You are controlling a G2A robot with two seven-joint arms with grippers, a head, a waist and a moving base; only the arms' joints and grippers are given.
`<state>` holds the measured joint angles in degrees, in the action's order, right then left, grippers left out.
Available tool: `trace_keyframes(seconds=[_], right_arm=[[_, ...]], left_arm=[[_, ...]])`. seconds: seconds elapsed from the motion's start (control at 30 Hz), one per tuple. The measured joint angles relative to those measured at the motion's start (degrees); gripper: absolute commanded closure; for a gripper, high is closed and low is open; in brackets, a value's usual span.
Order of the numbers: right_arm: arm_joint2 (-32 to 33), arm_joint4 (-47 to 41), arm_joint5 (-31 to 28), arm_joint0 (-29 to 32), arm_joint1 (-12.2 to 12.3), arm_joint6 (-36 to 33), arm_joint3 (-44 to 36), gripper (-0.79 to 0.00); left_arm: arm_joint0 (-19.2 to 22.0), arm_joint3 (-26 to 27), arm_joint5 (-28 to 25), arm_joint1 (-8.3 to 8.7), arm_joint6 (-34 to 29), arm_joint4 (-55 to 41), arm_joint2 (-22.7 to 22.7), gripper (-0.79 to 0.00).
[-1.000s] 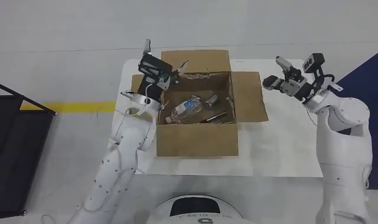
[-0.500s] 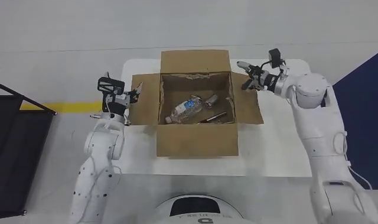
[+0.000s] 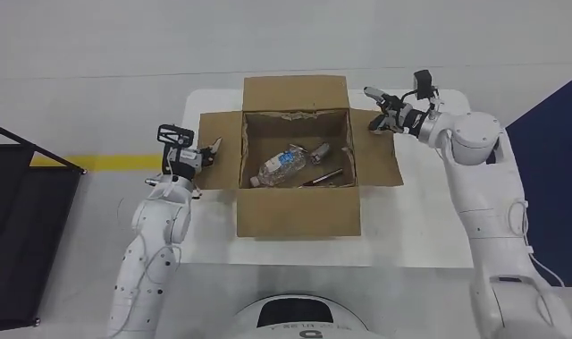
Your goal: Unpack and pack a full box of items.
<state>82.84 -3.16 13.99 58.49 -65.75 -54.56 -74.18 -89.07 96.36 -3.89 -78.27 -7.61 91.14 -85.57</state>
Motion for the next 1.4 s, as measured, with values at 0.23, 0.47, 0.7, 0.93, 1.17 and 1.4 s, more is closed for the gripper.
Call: trace_keyframes(seconds=[0.23,0.47,0.7,0.93,1.17,1.4], right_arm=[[-3.0,2.4,-0.4,-0.2,-0.1,2.1,-5.0,-0.785],[-3.0,2.3,-1.2,-0.2,0.0,1.4,-7.1,-0.785],[-3.4,2.8,-1.4,0.0,0.0,1.8,-7.5,-0.785],[-15.8,14.1,0.8,-0.7,-1.0,4.3,-18.5,-0.785],[-25.6,25.0,8.0,-3.1,-2.1,4.1,-19.1,-0.785],[-33.6,36.2,16.1,-7.0,-3.3,2.8,-16.3,-0.785]], left_arm=[[0.1,-2.0,-0.1,0.23,-2.4,3.9,1.3,-0.785],[0.2,-1.8,-0.3,0.24,-3.0,2.8,1.3,-0.785],[0.2,-1.8,-0.3,0.24,-3.0,2.8,1.3,-0.785],[0.2,-1.8,-0.3,0.24,-3.0,2.8,1.3,-0.785],[0.2,-1.8,-0.3,0.24,-3.0,2.8,1.3,-0.785],[0.2,-1.8,-0.3,0.24,-3.0,2.8,1.3,-0.785]])
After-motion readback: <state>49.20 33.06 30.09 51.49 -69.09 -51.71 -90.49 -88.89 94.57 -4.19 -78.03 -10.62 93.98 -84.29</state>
